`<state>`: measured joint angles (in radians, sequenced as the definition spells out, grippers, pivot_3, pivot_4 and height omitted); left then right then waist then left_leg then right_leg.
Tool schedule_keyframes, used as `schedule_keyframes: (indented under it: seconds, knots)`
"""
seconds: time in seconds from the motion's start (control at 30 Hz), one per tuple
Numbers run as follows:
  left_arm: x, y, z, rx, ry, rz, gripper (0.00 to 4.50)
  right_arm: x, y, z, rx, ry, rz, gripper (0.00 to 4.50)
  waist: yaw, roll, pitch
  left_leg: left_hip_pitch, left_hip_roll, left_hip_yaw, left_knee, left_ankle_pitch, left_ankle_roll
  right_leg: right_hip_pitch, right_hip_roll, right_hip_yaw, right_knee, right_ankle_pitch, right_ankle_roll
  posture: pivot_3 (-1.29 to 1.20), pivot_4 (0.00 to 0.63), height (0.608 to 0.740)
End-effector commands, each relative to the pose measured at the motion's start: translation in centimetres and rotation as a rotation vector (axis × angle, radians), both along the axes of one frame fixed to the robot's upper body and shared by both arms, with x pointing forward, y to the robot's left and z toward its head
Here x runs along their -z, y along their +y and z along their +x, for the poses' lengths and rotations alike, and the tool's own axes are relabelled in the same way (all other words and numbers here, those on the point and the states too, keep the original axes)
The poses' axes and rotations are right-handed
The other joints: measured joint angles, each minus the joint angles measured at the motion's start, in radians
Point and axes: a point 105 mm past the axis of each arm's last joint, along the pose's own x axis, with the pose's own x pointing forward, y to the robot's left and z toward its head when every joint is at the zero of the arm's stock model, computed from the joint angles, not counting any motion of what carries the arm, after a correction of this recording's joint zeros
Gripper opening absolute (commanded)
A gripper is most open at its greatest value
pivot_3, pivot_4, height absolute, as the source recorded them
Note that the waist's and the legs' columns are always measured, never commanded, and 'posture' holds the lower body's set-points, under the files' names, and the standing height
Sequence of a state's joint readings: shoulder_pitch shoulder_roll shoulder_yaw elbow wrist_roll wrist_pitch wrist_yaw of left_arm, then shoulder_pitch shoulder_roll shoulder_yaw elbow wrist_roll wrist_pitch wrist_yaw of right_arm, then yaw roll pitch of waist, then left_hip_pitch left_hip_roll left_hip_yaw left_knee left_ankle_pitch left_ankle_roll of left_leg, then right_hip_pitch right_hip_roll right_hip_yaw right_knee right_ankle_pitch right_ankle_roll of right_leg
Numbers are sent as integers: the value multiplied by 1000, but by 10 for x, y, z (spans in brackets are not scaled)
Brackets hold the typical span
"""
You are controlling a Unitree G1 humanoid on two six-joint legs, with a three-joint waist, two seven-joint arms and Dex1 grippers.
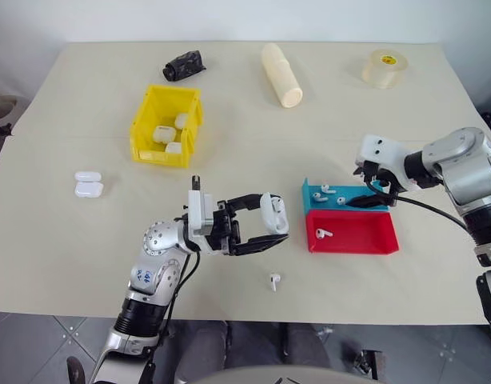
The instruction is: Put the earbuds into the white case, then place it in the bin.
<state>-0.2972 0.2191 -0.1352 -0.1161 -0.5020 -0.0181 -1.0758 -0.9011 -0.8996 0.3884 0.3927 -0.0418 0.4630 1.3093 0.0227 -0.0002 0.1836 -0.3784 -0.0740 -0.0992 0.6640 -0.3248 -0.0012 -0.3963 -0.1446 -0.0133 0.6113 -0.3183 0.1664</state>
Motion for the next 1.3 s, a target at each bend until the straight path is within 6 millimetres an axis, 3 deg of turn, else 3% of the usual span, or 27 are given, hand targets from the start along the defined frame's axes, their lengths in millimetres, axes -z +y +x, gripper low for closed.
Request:
schedule_keyframes:
  seconds: [0.03,0.4,0.63,0.93,1.03,1.13,1.3]
  knots:
    - [-12,-1,-7,7,-71,-21,2805,-9,2,0,-9,-6,-6,4489,0,0,0,0,0,0,0,0,0,0,0,0,0,0,0,0,150,740]
    - [-13,-2,-5,15,-74,-19,2805,5,2,-2,-6,33,-30,4489,0,0,0,0,0,0,0,0,0,0,0,0,0,0,0,0,150,740]
    - [-13,-2,-5,19,-75,-18,2805,9,6,-5,-18,41,-18,2213,-1,0,0,0,0,0,2,0,0,1,0,0,2,0,0,0,150,740]
    - [-14,-2,-4,20,-77,-18,2805,9,9,-7,-17,44,-15,2213,-1,0,0,0,0,0,2,0,0,0,0,0,2,0,1,0,150,740]
    - [-15,-3,-4,21,-78,-20,2805,11,10,-9,-19,57,-9,1616,-1,0,0,0,0,0,2,0,0,0,0,0,2,0,1,0,150,740]
    - [-15,-3,-4,20,-79,-21,2805,13,10,-10,-18,61,-10,635,-1,0,0,0,0,0,3,0,0,1,0,0,2,0,1,0,150,740]
    - [-16,-2,-4,20,-79,-18,2805,13,12,-10,-16,56,-1,635,0,0,0,0,0,0,3,0,0,1,0,0,3,0,1,0,150,740]
